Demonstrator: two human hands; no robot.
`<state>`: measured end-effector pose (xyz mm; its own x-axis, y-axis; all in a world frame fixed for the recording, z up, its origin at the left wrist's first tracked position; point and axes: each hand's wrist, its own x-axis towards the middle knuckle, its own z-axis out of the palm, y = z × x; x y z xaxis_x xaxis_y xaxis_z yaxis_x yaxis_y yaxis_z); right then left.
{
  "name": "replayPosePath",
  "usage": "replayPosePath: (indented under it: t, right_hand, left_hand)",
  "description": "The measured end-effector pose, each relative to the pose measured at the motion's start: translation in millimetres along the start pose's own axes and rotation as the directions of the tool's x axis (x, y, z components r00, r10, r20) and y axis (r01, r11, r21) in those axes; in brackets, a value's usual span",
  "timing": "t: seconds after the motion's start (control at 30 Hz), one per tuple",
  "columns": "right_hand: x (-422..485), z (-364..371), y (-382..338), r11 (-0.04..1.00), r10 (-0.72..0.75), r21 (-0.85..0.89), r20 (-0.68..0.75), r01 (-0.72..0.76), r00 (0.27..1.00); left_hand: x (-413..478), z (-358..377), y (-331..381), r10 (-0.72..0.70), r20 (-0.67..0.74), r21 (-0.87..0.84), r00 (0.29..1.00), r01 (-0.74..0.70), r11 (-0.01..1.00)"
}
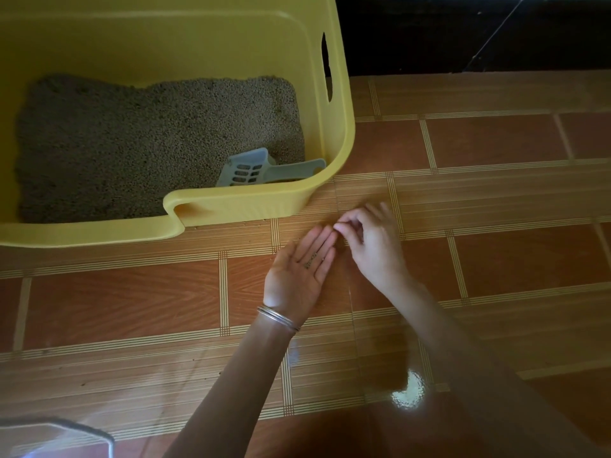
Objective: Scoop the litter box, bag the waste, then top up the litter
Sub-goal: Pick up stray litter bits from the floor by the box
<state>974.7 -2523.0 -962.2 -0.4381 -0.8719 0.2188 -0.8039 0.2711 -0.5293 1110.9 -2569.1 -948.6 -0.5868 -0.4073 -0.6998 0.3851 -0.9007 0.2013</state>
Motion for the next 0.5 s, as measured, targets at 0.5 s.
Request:
replayPosePath:
  t: [0.5]
  right_hand:
    - [-8,-31,-6,0.871,0.156,0.424,0.239,-0.247,0.958]
  left_hand:
    - [1,-1,-2,-0.035,0.012,0.000,0.999,0.035,0.999]
